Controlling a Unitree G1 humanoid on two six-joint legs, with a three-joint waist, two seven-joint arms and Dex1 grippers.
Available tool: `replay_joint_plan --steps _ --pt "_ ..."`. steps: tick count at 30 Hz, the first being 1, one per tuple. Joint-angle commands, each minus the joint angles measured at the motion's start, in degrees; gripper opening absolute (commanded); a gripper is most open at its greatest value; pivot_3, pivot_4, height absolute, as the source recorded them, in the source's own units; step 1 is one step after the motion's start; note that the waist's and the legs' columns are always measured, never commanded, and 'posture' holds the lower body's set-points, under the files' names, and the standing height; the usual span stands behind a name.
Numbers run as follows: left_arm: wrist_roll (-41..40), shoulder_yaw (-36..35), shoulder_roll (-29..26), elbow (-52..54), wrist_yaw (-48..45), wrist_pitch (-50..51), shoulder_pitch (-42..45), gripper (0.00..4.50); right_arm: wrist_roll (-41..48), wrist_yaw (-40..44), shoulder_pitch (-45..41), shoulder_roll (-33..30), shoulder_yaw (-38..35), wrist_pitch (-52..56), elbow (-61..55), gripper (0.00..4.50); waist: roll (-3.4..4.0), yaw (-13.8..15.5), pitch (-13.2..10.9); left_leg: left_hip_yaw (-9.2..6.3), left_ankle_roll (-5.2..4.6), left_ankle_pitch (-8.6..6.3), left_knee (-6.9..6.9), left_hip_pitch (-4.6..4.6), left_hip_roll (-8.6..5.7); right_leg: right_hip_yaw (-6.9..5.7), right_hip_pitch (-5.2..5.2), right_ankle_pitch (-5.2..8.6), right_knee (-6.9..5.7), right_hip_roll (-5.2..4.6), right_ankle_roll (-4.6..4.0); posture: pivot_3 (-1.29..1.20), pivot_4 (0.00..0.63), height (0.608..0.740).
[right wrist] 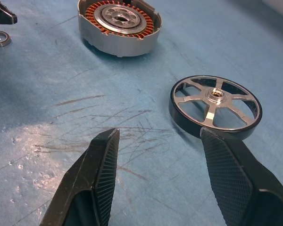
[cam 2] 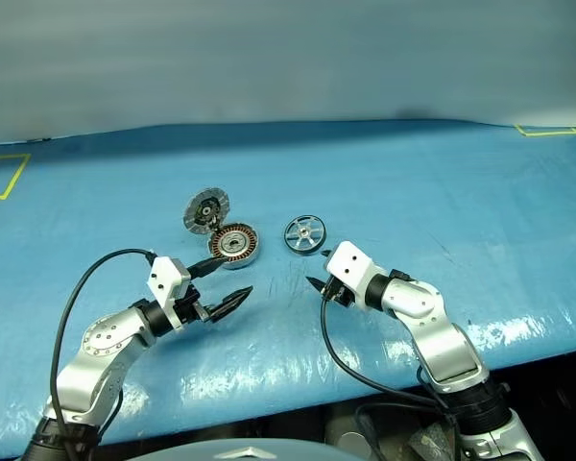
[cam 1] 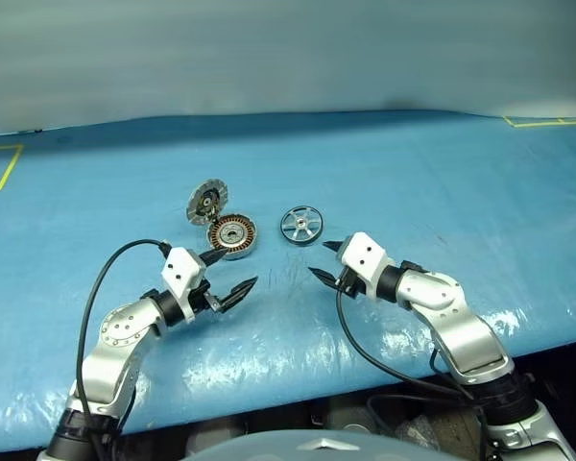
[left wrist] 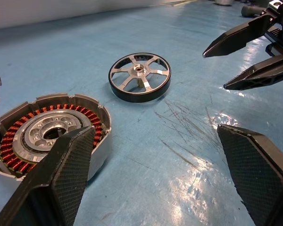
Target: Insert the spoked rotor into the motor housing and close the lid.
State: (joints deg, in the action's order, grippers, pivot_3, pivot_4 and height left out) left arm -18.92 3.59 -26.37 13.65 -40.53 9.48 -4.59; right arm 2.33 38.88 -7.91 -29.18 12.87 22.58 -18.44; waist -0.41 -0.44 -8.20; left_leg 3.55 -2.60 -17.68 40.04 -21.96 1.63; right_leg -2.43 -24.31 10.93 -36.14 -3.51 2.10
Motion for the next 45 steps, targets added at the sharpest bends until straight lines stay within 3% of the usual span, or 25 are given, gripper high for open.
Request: replay_joint_plan --steps 1,23,34,45 --pt "0.7 0.4 0.1 1.5 -0.2 -0.6 0.3 4.43 0.6 0.1 0.0 -0.2 -0.8 -0.1 -2.2 2.90 0.00 0.0 0.0 0.00 0.00 0.00 0.00 0.00 0.00 0.00 0.00 0.00 0.00 0.00 0.00 0.00 0.150 0.740" --pt "-0.5 -1.0 0.3 1.9 -0.8 -0.2 0.6 4.43 -1.4 1.3 -1.5 -2.3 1.4 -0.9 -1.8 2.90 0.00 0.0 0.0 0.01 -0.01 0.00 0.00 0.00 0.00 0.01 -0.01 0.00 0.00 0.00 0.00 0.00 0.150 0.740" --pt "-2.5 -5.4 -2.3 4.9 -0.7 1.9 -3.6 4.43 -2.3 5.1 -5.8 -3.8 3.4 -1.9 -0.6 2.90 -0.01 -0.1 0.0 0.01 -0.01 -0.01 -0.02 0.00 0.07 0.01 -0.05 0.01 0.01 0.00 -0.01 0.00 0.150 0.740" --pt "-2.6 -8.9 -2.0 7.0 1.3 2.1 -6.1 4.43 -4.4 13.6 -23.3 -2.3 9.3 -8.9 9.5 2.90 0.01 -0.2 -0.1 0.04 0.00 0.00 -0.03 0.00 0.08 0.02 -0.08 0.00 0.00 0.00 -0.01 0.00 0.150 0.740"
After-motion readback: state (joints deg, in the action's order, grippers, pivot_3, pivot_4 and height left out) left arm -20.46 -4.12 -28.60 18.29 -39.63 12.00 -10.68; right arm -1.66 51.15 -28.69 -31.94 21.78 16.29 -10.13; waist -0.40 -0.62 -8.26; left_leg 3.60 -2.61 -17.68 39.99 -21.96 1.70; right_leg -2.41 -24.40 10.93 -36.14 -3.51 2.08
